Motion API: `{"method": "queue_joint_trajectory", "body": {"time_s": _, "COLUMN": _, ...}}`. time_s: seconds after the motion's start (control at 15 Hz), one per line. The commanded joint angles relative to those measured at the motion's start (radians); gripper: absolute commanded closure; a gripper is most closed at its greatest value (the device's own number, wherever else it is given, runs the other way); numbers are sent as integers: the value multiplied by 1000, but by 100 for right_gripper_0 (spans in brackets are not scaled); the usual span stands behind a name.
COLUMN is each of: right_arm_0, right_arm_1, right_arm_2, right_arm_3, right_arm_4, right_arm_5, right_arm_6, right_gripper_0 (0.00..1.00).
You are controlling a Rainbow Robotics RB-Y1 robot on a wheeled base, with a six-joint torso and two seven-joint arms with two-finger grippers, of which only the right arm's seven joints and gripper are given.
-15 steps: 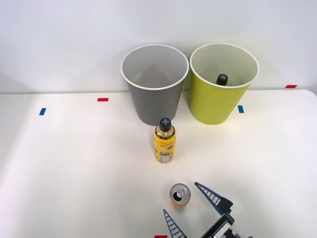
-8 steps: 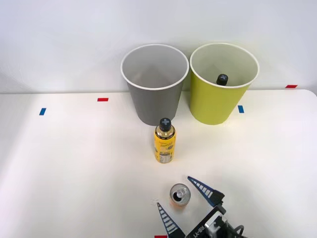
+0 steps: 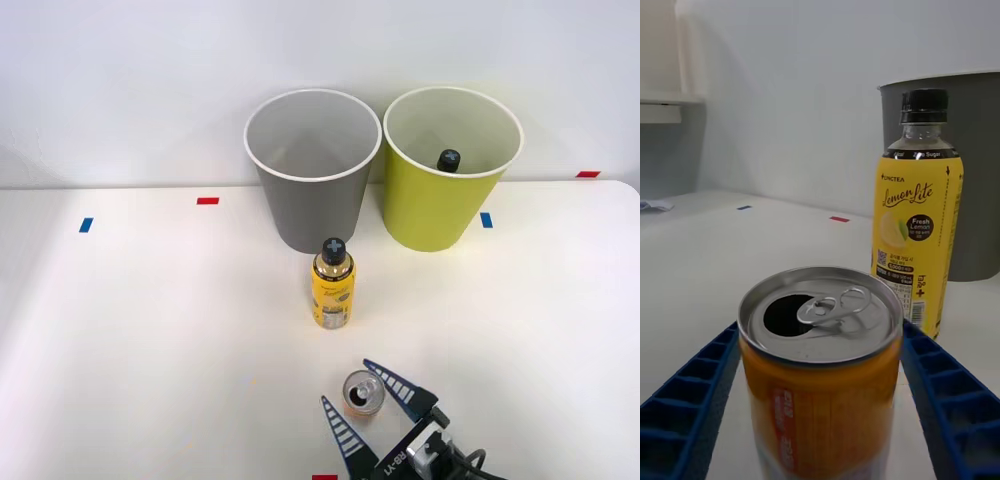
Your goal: Put cans in the gray bin, plastic bottles in the light green bin
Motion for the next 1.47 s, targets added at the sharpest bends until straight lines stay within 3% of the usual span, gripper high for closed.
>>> {"method": "queue_joint_trajectory", "body": {"time_s": 0.07, "right_arm_0": 2, "right_arm_1": 7, "right_arm_2": -3, "right_arm_3": 0, "right_arm_4": -1, "right_arm_5": 0, "right_arm_6": 3, "right_gripper_0": 99}}
{"method": "queue_joint_trajectory", "body": {"time_s": 0.4, "right_arm_0": 23, "right_arm_1": 14, "right_arm_2": -23, "right_arm_3": -3, "right_arm_4": 11, "right_arm_5": -2, "right_arm_6": 2, "right_gripper_0": 100}}
{"method": "queue_joint_trajectory", "body": {"time_s": 0.6, "right_arm_0": 69, "right_arm_1": -19, "right_arm_2": -69, "right_arm_3": -74, "right_arm_4": 19, "right_arm_5": -2, "right_arm_6": -9, "right_gripper_0": 100}}
{"method": "queue_joint_trajectory", "body": {"time_s": 1.0, "right_arm_0": 178, "right_arm_1": -124, "right_arm_2": -213, "right_arm_3": -358, "right_arm_4": -6, "right_arm_5": 179, "right_arm_6": -55, "right_gripper_0": 100}}
{"method": "queue_joint_trajectory", "body": {"time_s": 1.47, "right_arm_0": 186, "right_arm_1": -118, "right_arm_2": -383, "right_arm_3": -691, "right_arm_4": -39, "right_arm_5": 488, "right_arm_6": -221, "right_gripper_0": 100}}
